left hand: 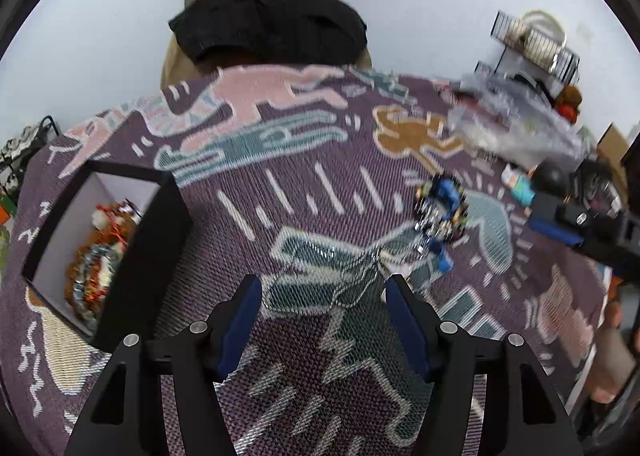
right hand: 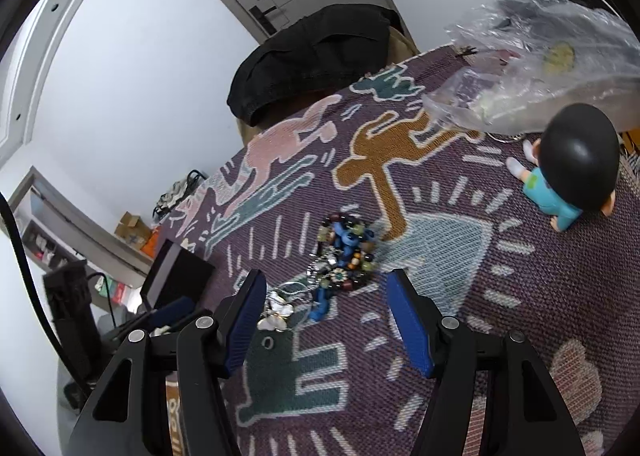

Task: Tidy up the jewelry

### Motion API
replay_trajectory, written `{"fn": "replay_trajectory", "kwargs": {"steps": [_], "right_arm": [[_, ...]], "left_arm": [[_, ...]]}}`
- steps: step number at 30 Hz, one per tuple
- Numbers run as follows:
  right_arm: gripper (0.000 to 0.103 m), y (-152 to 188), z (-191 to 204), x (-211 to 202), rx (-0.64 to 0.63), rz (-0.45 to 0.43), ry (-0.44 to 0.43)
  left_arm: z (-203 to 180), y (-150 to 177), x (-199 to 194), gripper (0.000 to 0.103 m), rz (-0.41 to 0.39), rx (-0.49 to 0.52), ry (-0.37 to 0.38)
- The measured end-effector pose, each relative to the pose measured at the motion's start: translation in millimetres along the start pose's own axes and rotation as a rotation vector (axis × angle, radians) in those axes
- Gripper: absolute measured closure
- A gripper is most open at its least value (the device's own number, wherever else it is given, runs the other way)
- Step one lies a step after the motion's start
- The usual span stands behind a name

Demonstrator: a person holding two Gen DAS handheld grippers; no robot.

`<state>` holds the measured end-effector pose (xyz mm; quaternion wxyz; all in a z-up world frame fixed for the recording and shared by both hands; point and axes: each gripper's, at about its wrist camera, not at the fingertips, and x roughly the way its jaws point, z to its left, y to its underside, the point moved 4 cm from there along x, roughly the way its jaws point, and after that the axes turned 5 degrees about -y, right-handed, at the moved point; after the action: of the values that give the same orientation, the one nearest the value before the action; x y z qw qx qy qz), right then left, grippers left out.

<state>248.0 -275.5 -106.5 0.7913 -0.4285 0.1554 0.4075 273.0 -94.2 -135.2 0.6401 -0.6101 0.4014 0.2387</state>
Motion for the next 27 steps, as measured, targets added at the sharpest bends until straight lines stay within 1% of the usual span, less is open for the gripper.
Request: {"fn": "replay_trajectory", "kwargs": {"steps": [2, 3, 5, 7, 10, 12, 13, 14, 15, 17, 19, 22, 24, 27], "right_arm": [[0.039, 0, -5, 1, 0.01, 0.001, 0.003], [0.039, 1, -7, 1, 0.013, 0.003, 0.003], [0.039, 2, -11, 3, 0.017, 0.006, 0.003], [0.039, 3, -13, 5, 0.021, 0.015, 0.003], [0.039, 3, -17, 11, 0.024, 0.025, 0.008], [0.039, 2, -20, 14, 0.027, 0.029, 0.012], [0.039, 1, -21, 15, 0.029, 0.03, 0.013], [0.039, 0, -23, 17, 0.03, 0.031, 0.015], [0.04, -1, -24, 18, 0.031, 0.033, 0.017], [0.042, -4, -24, 23, 0.032, 0.043, 0.016], [0.045, -7, -24, 30, 0.027, 0.056, 0.015], [0.05, -11, -23, 41, 0.02, 0.076, 0.021], [0.053, -13, -24, 47, 0.018, 0.084, 0.027], [0.054, -15, -25, 55, 0.018, 0.096, 0.037]], "left_arm": [[-1, 4, 8, 0.048, 0.027, 0.017, -0.015], [-2, 6, 13, 0.05, 0.043, 0.022, -0.013], [-6, 8, 20, 0.051, 0.064, 0.032, -0.01], [-11, 9, 27, 0.051, 0.073, 0.055, -0.022], [-18, 8, 33, 0.051, 0.059, 0.092, -0.053], [-20, 6, 35, 0.055, 0.048, 0.098, -0.072], [-22, 6, 36, 0.067, 0.04, 0.107, -0.078], [-24, 5, 36, 0.082, 0.037, 0.113, -0.068], [-24, 3, 36, 0.089, 0.04, 0.113, -0.065], [-25, 1, 37, 0.093, 0.046, 0.113, -0.066], [-24, 0, 37, 0.1, 0.037, 0.113, -0.054], [-21, -3, 32, 0.102, 0.027, 0.091, -0.046], [-17, -9, 21, 0.102, -0.006, 0.075, -0.039], [-10, -19, 1, 0.102, -0.057, 0.06, -0.04]]}}
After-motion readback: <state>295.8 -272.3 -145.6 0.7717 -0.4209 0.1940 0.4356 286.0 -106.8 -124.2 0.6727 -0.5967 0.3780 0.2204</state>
